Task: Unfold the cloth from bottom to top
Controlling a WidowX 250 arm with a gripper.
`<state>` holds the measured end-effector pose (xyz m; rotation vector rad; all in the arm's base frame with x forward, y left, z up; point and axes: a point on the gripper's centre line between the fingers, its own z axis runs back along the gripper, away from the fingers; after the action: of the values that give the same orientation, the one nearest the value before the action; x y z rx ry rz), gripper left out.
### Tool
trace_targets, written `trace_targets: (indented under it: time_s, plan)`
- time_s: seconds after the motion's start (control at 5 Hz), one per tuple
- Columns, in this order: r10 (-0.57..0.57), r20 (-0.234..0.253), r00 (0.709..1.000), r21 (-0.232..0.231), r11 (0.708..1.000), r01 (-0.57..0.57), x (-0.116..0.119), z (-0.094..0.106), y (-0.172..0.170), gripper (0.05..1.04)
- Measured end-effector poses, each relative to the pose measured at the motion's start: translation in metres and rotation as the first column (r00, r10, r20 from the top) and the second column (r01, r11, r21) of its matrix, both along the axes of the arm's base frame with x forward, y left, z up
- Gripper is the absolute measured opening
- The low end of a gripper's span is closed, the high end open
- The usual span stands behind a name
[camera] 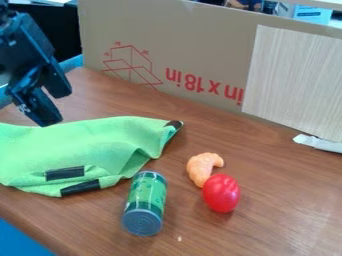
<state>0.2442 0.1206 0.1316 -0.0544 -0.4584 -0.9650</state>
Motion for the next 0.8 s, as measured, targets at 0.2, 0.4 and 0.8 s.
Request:
trace_targets:
  time_s: [0.2,0.4,0.8]
  plan:
    - [-0.005,-0.017,1.0,0.053,0.999,0.006,-0.003,-0.017,-0.012,1.0]
    - [-0.009,-0.041,0.999,0.107,0.994,0.013,-0.006,-0.028,-0.019,1.0]
    - [-0.019,-0.065,0.998,0.186,0.982,0.031,-0.005,-0.048,-0.021,1.0]
